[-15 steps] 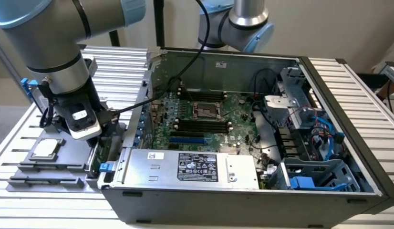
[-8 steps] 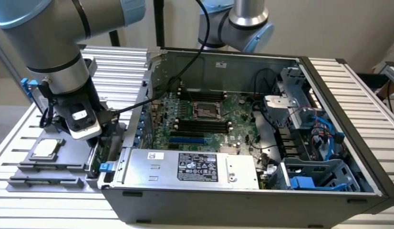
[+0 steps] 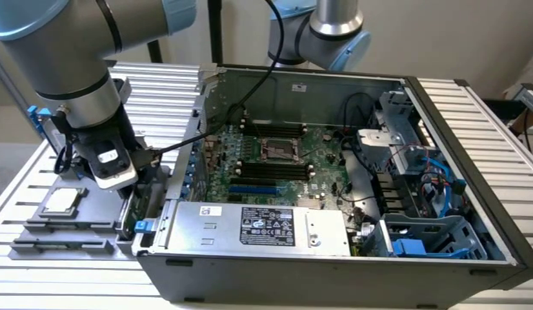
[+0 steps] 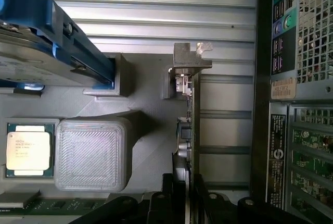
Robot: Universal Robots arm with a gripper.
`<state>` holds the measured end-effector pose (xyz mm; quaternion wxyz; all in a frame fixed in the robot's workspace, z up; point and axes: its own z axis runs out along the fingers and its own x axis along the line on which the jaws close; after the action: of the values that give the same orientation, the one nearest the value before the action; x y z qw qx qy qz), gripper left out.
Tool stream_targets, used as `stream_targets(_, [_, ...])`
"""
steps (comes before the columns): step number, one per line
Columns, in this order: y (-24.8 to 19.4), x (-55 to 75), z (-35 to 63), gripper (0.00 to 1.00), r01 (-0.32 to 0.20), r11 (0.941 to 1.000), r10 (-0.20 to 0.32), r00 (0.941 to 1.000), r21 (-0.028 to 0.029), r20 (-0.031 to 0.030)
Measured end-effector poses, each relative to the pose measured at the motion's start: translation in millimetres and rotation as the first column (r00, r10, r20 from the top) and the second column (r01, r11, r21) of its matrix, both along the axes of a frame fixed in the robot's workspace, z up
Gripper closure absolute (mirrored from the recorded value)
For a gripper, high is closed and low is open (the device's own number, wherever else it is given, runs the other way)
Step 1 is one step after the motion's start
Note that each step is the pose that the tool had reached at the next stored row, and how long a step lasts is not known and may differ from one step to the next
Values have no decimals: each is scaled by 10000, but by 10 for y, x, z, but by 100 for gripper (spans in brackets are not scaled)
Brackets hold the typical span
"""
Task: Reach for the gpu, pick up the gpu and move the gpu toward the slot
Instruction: 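Pick up the gpu and move the gpu toward the slot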
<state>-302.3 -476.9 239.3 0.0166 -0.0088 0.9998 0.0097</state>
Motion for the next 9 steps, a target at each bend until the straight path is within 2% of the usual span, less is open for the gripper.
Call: stream_targets(9, [0,0,6,74,0,10000,0,10000,4,3])
